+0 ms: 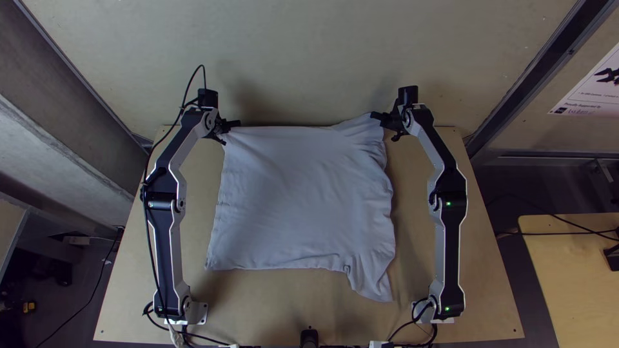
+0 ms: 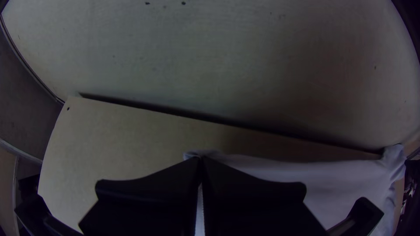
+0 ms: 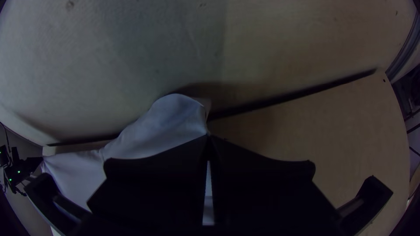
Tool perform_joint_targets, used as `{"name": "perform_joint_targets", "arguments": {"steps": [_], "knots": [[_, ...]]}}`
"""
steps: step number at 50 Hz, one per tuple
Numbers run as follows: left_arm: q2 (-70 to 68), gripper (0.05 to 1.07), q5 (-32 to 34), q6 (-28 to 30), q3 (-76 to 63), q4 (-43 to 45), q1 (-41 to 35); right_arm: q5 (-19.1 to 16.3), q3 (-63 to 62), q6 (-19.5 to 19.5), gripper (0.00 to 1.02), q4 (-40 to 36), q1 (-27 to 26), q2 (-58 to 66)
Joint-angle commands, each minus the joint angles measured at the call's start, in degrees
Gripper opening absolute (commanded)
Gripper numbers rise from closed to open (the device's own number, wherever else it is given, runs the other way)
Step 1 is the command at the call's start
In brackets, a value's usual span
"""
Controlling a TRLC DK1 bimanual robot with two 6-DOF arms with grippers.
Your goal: Fold the t-shirt
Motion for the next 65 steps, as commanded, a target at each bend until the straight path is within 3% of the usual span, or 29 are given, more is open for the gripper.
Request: {"name": "perform_joint_targets", "arguments": {"steps": [1, 13, 26, 43, 65], "knots": [[-2.9, 0.08, -0.6, -1.0, 0.3, -1.9, -0.2, 0.5, 0.7, -0.4, 0.02, -2.6, -0.3, -4.1], [-5.2, 0.08, 7.1, -3.4, -0.9, -6.2, -0.6, -0.5, -2.6, -0.9, 0.02, -8.9, -0.2, -9.6], [-6.6, 0.08, 7.3, -3.4, -2.1, -9.8, -0.7, -0.4, -7.1, -3.0, 0.02, -14.8, 0.0, -14.4], [-12.1, 0.08, 8.7, -2.0, -8.9, -10.5, 1.2, -0.4, -21.7, -3.5, 0.02, -13.6, 1.3, -23.5], [-29.7, 0.08, 9.9, 1.9, -38.3, 1.1, 1.0, -0.1, -41.6, -3.4, 0.02, -7.0, 2.4, -34.7]]}}
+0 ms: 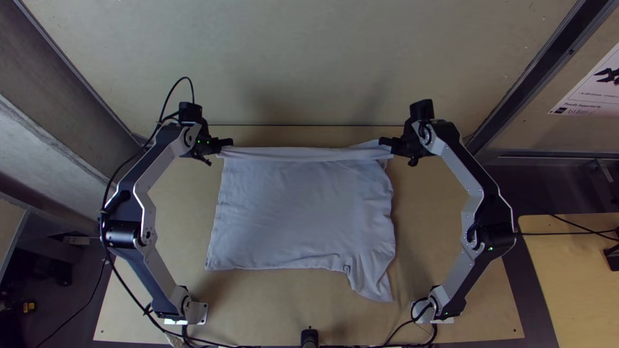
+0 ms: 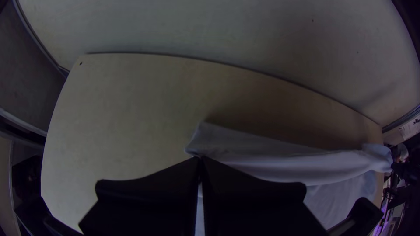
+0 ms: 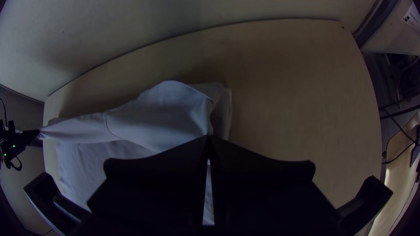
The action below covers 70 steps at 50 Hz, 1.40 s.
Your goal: Fold the t-shirt
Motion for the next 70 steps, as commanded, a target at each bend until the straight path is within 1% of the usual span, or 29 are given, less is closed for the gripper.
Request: {"name": "perform_joint_targets", "arguments": {"steps": [1, 11, 21, 26, 40, 42, 47, 49, 50, 52, 53, 56, 57, 58, 59, 61, 66, 70], "knots": [[-3.6, 0.08, 0.4, 0.9, -6.6, 1.5, 0.1, 0.6, -5.3, -0.4, 0.02, 1.2, 0.4, -3.2], [-7.2, 0.08, 0.3, 1.5, -16.8, 6.4, 0.1, 0.8, -15.1, -0.6, 0.02, 5.7, 0.3, -6.4], [-7.1, 0.08, 0.2, 2.6, -23.6, 12.0, 1.0, 1.0, -22.6, -0.8, 0.02, 9.1, 0.1, -7.0], [-6.3, 0.08, -0.2, 3.2, -26.8, 15.0, 1.4, 1.5, -26.6, -1.1, 0.02, 11.9, 0.1, -7.0], [-3.6, 0.09, -0.7, 2.8, -28.8, 19.3, 1.5, 3.7, -34.7, -2.2, 0.02, 20.8, -0.6, -5.1], [-3.6, 0.18, -0.7, 2.4, -28.8, 19.2, 1.6, 4.0, -35.1, -2.5, 0.02, 20.9, -0.8, -4.7], [-3.9, 0.48, -0.7, 2.6, -28.7, 18.3, 1.7, 4.4, -35.5, -2.9, 0.02, 21.0, -1.6, -5.5], [-4.5, 0.57, -0.6, 2.6, -28.5, 17.4, 1.7, 4.4, -35.5, -3.2, 0.04, 21.0, -2.2, -6.6], [-5.0, 0.59, -0.4, 2.6, -28.5, 17.0, 1.7, 4.4, -35.5, -3.3, 0.08, 21.0, -2.5, -7.3], [-6.0, 0.65, -0.1, 2.5, -28.7, 17.0, 1.7, 4.5, -35.9, -3.1, 0.21, 20.9, -2.7, -9.1], [-6.6, 0.68, -0.1, 2.5, -28.8, 17.0, 1.8, 4.7, -36.3, -3.1, 0.29, 20.9, -2.8, -10.4], [-8.4, 0.78, 0.9, 2.3, -28.7, 16.4, 2.0, 5.2, -37.1, -2.0, 0.63, 20.8, -3.2, -14.0], [-8.9, 0.81, 1.3, 2.1, -28.5, 15.9, 2.0, 5.2, -37.2, -1.8, 0.73, 20.8, -3.3, -15.3], [-9.4, 0.84, 1.4, 1.9, -28.2, 15.4, 2.1, 5.2, -37.4, -1.6, 0.80, 20.8, -3.3, -16.6], [-10.0, 0.87, 1.8, 1.8, -28.0, 14.9, 2.3, 5.2, -37.4, -1.5, 0.82, 20.7, -3.4, -17.6], [-11.1, 0.91, 2.0, 1.7, -27.2, 13.3, 2.3, 5.2, -37.3, -1.6, 0.83, 20.1, -3.4, -20.1], [-13.9, 0.94, 2.0, 1.5, -24.8, 9.3, 2.4, 5.2, -36.6, -1.6, 0.83, 17.5, -3.5, -26.2], [-16.0, 0.94, 2.3, 1.6, -22.3, 5.0, 2.4, 5.2, -35.5, -1.4, 0.84, 13.8, -3.5, -30.3]]}}
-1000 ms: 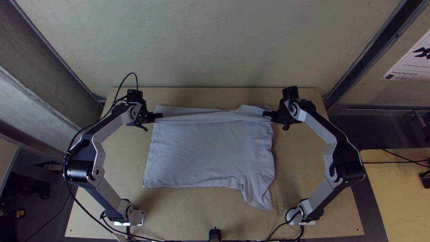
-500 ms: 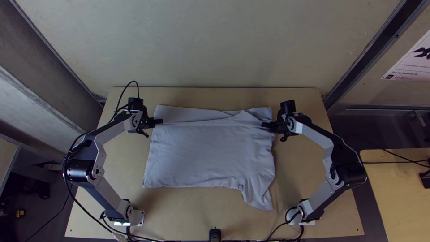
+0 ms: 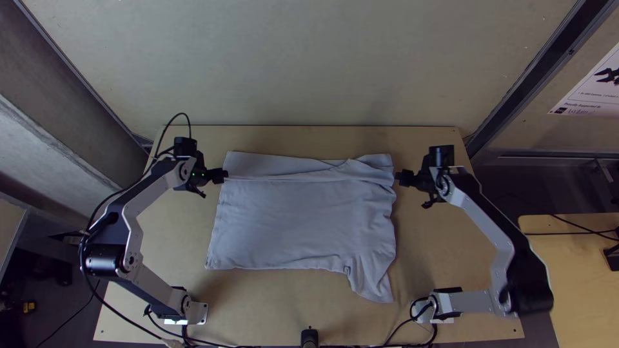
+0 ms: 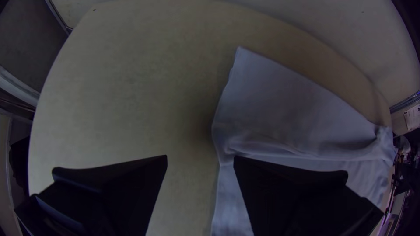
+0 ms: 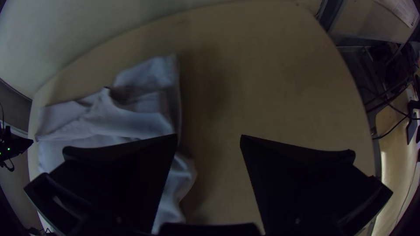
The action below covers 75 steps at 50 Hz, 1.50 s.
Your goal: Fold the t-shirt
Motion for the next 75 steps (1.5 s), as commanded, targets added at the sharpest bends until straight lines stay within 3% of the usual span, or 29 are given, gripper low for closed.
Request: {"name": "perform_joint_targets", "arguments": {"steps": [1, 5, 22, 33, 35, 40, 47, 58, 65, 75], "knots": [[-4.4, 0.94, 0.8, -0.5, 4.2, -4.7, 0.4, 0.3, 1.7, 0.7, 0.87, -4.8, 0.0, -5.9], [-6.9, 0.95, 0.8, -0.1, 5.8, -8.3, 0.4, 0.2, 3.4, 0.9, 0.97, -10.7, -0.1, -8.9], [-20.6, 0.95, 2.1, 6.6, 1.8, -18.8, -0.1, 0.2, 3.2, 1.5, 0.98, -30.1, 0.2, -23.1], [-29.2, 0.95, 2.1, 12.6, -6.6, -27.0, -0.4, -0.1, 0.1, 2.5, 0.98, -42.2, 6.0, -30.2], [-30.6, 1.02, 2.1, 13.6, -8.3, -29.4, -0.4, -0.2, -0.2, 3.4, 0.98, -43.9, 6.9, -30.6], [-34.8, 1.03, 2.1, 15.0, -13.1, -33.0, -0.6, -0.4, -0.2, 5.8, 0.98, -47.4, 9.4, -30.8], [-37.6, 1.03, 2.1, 15.3, -19.1, -38.1, -2.5, -1.5, -0.6, 8.6, 0.98, -49.0, 11.9, -30.7], [-37.6, 1.03, 2.0, 13.4, -23.2, -41.5, -6.6, -4.7, -4.4, 16.3, 0.97, -49.9, 16.9, -31.3], [-36.5, 1.03, 2.0, 13.1, -26.7, -40.6, -8.4, -7.3, -7.0, 16.3, 0.93, -50.2, 17.1, -30.9], [-29.8, 1.02, 1.6, 11.4, -27.4, -38.6, -9.8, -7.7, -9.8, 15.8, 0.92, -50.1, 17.2, -30.7]]}}
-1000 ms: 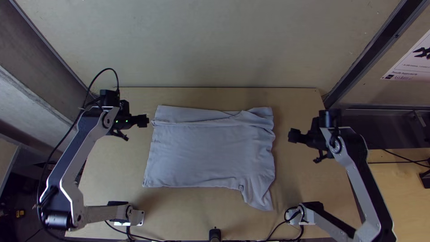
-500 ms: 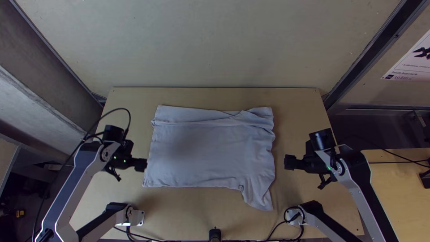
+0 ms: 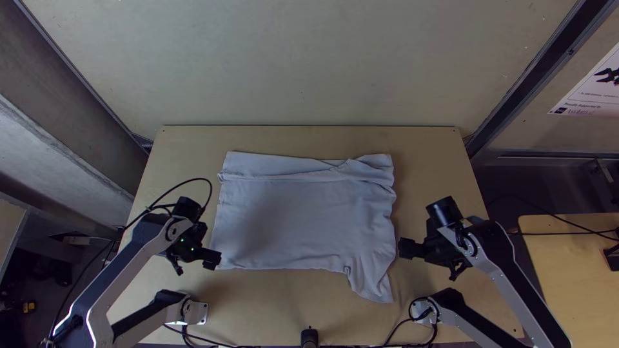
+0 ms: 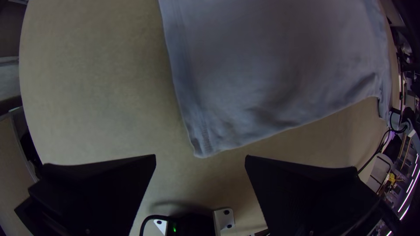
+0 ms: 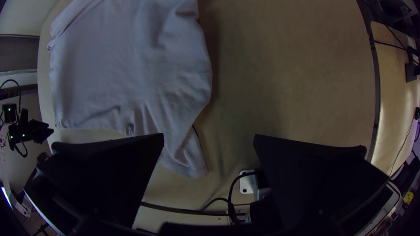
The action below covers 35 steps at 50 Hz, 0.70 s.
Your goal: Fold the t-shirt
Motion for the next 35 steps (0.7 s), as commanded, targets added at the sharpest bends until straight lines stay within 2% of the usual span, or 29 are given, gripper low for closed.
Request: {"name": "perform_joint_targets", "arguments": {"steps": [1, 9, 12, 15, 19, 26, 28, 31, 35], "knots": [[4.4, 1.02, 0.1, -1.2, -1.1, 0.0, -0.4, -0.3, -2.2, 1.0, 0.92, -0.9, 0.4, 0.1], [10.3, 1.02, 0.0, -1.6, -0.6, 1.2, -1.1, -0.4, -3.2, 0.2, 0.92, -0.9, 0.2, 0.1], [12.6, 1.01, -0.1, -1.6, -0.5, 1.4, -1.2, -0.3, -3.5, 0.0, 0.86, -0.7, 0.2, 0.1], [14.0, 1.01, -0.5, -1.8, -0.1, 2.3, -1.2, -0.3, -4.1, -0.2, 0.86, -0.2, 0.2, 0.2], [15.6, 0.87, -0.5, -2.6, 0.4, 3.6, -1.3, -0.4, -5.5, -0.6, 0.86, 0.2, 0.1, 0.3], [15.9, 0.53, -0.5, -2.7, 0.7, 6.7, -1.6, -0.9, -7.2, -0.9, 0.86, 0.9, 0.2, 2.4], [15.9, 0.38, -0.5, -2.7, 0.8, 7.4, -1.6, -1.0, -7.6, -1.1, 0.86, 1.2, 0.2, 3.5], [15.4, 0.07, -0.6, -2.6, 1.3, 9.5, -1.6, -2.2, -8.5, -1.6, 0.86, 1.4, 0.2, 5.3], [15.9, 0.08, -0.1, -2.1, 2.3, 9.3, -1.1, -4.1, -9.6, -2.1, 0.86, 1.8, 0.5, 8.3]]}}
